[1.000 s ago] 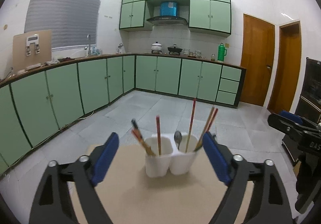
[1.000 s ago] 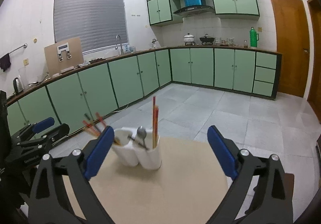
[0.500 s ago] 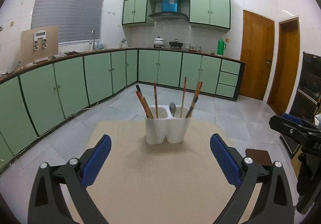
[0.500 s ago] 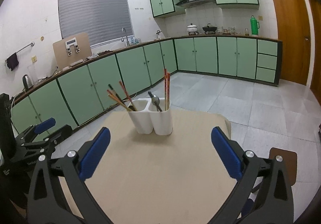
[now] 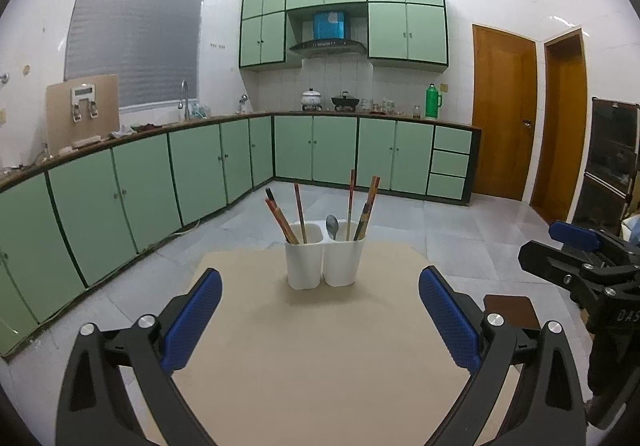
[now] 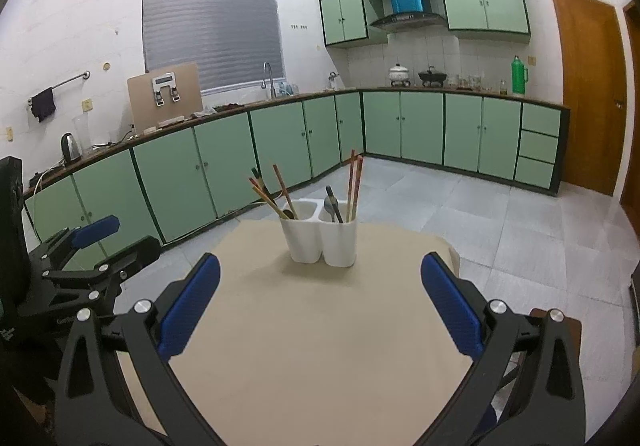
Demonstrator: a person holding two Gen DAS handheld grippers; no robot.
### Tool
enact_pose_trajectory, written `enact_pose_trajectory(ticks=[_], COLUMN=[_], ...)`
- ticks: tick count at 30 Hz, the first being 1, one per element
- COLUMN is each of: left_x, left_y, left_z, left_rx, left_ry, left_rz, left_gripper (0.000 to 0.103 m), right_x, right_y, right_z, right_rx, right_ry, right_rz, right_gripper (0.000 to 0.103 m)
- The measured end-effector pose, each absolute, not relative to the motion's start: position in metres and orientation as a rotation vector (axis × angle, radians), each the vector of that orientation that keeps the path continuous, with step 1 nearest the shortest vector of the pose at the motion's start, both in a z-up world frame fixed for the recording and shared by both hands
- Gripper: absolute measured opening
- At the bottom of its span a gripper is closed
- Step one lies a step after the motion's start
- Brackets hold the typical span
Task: Organize utensils
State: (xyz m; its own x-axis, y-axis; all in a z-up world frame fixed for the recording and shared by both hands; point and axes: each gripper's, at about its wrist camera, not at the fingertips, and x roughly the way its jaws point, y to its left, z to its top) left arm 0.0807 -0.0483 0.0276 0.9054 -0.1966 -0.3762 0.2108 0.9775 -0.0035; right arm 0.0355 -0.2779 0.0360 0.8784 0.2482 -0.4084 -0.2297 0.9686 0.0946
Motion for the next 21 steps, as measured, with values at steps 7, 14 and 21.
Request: enact_pose_trajectory(ticks=[7, 14, 21], left_x=[0.058, 0.044, 0.034], left_y=[-0.045, -0.043, -0.043], left_z=[0.048, 0.058, 0.065], left_rx=[0.025, 0.023, 0.024], left_ry=[0.328, 0.293, 0.269], left_rz=[-0.217, -0.21, -0.202], left_gripper=[0.097, 0.097, 0.097], right_x=[0.018, 0.006, -0.002], right_y=[-0.276, -0.27, -0.267], right_z=[0.052, 0.066, 0.073], right_rx=[0.026, 0.017, 0.016], right_ry=[0.393, 0.361, 0.342], right_rz=[0.256, 0.262, 0.263], right_gripper=[0.098, 0.098, 0.098])
